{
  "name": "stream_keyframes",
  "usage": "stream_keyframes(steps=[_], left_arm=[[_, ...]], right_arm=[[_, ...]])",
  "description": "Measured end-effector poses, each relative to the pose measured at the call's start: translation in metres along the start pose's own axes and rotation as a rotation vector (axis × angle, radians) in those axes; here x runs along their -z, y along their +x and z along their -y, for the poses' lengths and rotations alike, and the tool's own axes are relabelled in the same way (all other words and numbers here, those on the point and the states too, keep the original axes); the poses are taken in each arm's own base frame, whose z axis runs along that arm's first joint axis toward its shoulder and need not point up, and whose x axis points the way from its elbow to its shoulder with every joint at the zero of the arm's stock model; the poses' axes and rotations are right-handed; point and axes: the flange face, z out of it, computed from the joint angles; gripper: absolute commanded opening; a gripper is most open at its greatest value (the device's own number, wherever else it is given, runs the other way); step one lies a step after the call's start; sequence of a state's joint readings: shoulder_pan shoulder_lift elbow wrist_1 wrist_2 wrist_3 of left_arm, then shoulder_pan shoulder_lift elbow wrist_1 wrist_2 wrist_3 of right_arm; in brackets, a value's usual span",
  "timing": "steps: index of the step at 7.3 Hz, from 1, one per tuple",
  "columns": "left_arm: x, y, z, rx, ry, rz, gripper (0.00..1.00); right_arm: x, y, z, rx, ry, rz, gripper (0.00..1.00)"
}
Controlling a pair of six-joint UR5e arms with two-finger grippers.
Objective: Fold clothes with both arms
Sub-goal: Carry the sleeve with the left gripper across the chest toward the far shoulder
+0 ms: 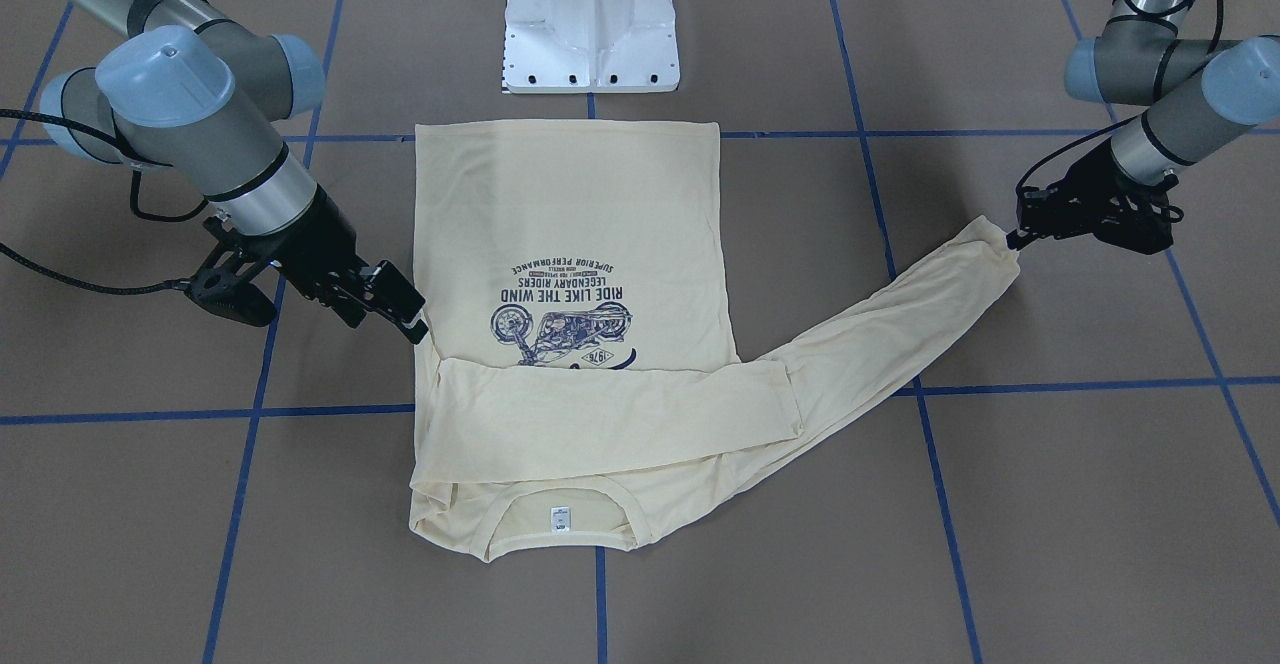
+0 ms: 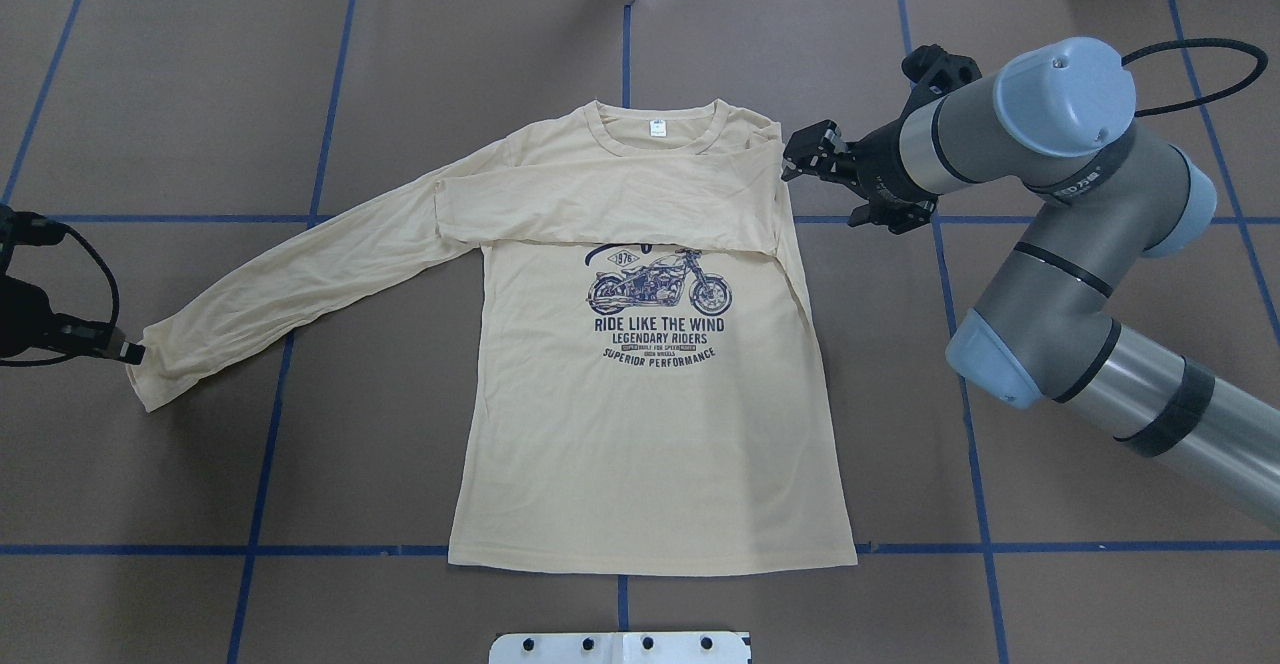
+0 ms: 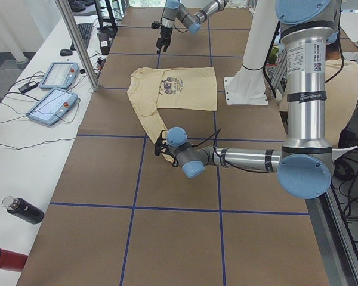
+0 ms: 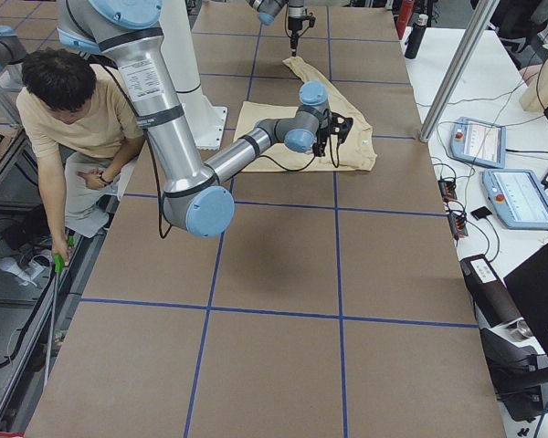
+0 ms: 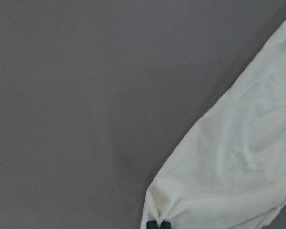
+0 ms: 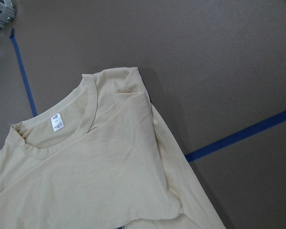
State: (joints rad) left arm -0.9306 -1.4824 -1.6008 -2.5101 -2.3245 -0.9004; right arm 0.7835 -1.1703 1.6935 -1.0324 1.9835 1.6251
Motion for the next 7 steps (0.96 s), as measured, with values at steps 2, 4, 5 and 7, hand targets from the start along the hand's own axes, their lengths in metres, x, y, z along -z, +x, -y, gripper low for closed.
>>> stream_keyframes(steps=[2,4,5,7], left_arm=[[0.019,0.057,0.026,0.081,0.05,-0.067,0.0],[0.03,0.161,0.102,0.225,0.077,-0.115,0.0],[0.04,0.232,0.147,0.293,0.075,-0.115,0.0],[0.057,0.338,0.21,0.401,0.087,-0.114,0.0]], right_arm=[[0.012,0.026,0.01,0.005,0.011,-0.014,0.99],[0.03,0.06,0.036,0.037,0.034,-0.04,0.99],[0.038,0.081,0.049,0.061,0.037,-0.06,0.99],[0.042,0.118,0.062,0.112,0.044,-0.098,0.99]])
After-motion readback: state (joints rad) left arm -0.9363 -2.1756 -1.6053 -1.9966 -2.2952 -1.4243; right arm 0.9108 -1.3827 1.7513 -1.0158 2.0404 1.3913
